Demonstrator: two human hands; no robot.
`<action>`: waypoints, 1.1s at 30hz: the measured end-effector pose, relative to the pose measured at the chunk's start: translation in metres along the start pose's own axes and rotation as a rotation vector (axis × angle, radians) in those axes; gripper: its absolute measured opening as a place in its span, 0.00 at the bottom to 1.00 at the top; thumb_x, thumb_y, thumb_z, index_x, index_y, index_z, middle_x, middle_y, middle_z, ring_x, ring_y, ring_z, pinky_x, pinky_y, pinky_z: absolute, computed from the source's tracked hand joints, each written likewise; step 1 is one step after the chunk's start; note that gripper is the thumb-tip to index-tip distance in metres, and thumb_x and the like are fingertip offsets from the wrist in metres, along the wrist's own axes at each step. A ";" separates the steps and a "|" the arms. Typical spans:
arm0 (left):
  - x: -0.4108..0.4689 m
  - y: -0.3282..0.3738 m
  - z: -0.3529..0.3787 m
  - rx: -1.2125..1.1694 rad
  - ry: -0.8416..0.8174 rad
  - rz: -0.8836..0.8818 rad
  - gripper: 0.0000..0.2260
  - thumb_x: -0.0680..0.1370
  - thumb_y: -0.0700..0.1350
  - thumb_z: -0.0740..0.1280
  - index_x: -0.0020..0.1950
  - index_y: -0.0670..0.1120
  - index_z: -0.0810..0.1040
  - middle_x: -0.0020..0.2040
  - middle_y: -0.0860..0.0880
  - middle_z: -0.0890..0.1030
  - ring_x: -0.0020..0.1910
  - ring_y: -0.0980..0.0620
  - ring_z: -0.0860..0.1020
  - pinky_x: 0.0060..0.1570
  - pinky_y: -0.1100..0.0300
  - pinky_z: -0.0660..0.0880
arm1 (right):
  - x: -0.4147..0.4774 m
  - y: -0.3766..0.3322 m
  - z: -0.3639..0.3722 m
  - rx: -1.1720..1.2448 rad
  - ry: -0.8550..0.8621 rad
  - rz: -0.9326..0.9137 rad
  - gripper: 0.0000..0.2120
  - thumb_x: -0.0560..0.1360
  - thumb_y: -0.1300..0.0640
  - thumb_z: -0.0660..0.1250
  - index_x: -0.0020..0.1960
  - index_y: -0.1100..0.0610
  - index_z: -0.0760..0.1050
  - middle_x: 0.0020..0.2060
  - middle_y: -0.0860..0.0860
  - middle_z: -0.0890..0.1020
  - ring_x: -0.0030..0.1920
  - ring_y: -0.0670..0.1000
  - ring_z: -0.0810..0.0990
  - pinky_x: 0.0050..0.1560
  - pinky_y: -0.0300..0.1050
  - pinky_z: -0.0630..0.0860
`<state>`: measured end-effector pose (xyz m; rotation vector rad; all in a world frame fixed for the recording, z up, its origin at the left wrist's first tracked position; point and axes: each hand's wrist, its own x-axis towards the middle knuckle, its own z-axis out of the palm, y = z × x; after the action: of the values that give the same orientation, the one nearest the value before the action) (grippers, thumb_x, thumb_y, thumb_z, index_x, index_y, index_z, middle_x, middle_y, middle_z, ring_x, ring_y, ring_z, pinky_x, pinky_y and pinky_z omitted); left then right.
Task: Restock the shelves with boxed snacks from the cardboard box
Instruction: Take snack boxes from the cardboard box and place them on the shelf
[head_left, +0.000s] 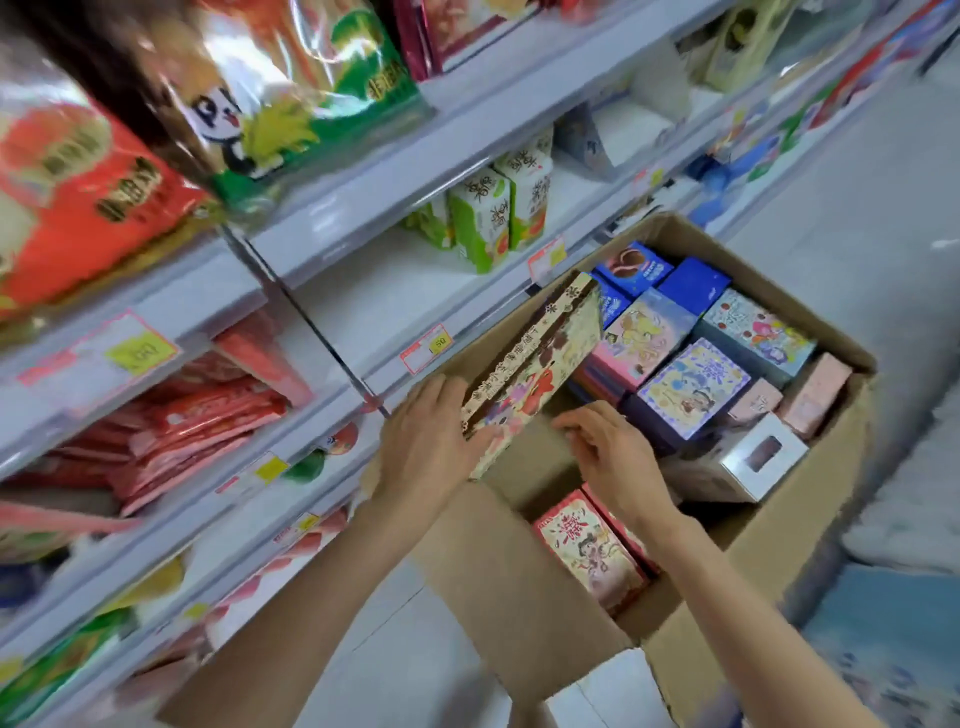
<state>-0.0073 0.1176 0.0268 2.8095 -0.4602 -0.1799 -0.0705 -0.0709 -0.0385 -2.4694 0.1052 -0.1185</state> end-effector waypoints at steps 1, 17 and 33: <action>-0.016 -0.009 -0.017 -0.053 0.078 -0.010 0.21 0.74 0.59 0.66 0.59 0.47 0.73 0.57 0.51 0.74 0.60 0.50 0.70 0.46 0.58 0.63 | 0.001 -0.017 -0.004 0.006 0.023 -0.026 0.11 0.72 0.68 0.64 0.50 0.56 0.79 0.45 0.52 0.78 0.39 0.54 0.79 0.38 0.49 0.78; -0.330 -0.248 -0.229 0.095 0.713 0.096 0.23 0.75 0.63 0.60 0.47 0.43 0.79 0.40 0.48 0.78 0.43 0.54 0.73 0.37 0.65 0.68 | -0.073 -0.358 0.036 0.271 -0.159 -0.330 0.30 0.72 0.54 0.72 0.66 0.41 0.60 0.48 0.39 0.72 0.44 0.43 0.75 0.39 0.31 0.67; -0.468 -0.422 -0.309 -0.033 1.003 -0.430 0.34 0.68 0.49 0.76 0.67 0.37 0.66 0.59 0.38 0.69 0.57 0.43 0.71 0.54 0.57 0.69 | -0.109 -0.592 0.129 0.488 -0.153 -0.671 0.17 0.69 0.52 0.74 0.53 0.53 0.73 0.40 0.48 0.79 0.38 0.48 0.74 0.35 0.34 0.67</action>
<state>-0.2720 0.7354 0.2290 2.4940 0.3695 1.0603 -0.1365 0.4828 0.2215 -1.9241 -0.7359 -0.2105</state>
